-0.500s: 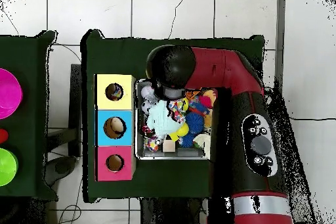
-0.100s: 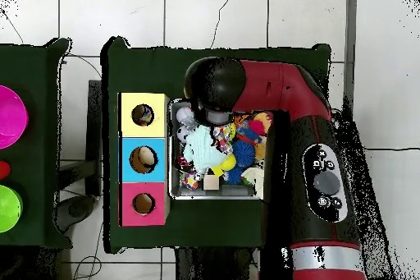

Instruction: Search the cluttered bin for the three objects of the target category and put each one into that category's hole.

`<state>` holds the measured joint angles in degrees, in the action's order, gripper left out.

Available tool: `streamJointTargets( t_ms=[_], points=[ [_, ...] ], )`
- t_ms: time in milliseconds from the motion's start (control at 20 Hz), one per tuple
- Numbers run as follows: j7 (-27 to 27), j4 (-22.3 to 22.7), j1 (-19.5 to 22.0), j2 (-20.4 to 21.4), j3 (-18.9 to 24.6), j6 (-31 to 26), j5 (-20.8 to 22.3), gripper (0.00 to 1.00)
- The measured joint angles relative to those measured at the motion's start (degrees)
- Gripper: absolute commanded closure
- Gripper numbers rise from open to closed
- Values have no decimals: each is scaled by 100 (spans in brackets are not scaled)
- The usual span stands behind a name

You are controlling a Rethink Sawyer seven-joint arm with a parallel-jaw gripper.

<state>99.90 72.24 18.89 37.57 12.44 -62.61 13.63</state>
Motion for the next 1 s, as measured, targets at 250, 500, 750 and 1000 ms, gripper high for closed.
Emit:
streamJointTargets(
  t_ms=[250,500,750,1000],
  points=[
    [0,-15,0,266,-42,-517,-76,100],
    [0,-304,-1,606,-41,-1820,-188,100],
    [0,-878,1,829,-37,-3217,-308,100],
    [0,-1353,1,1008,-32,-3954,-481,100]
  ],
)
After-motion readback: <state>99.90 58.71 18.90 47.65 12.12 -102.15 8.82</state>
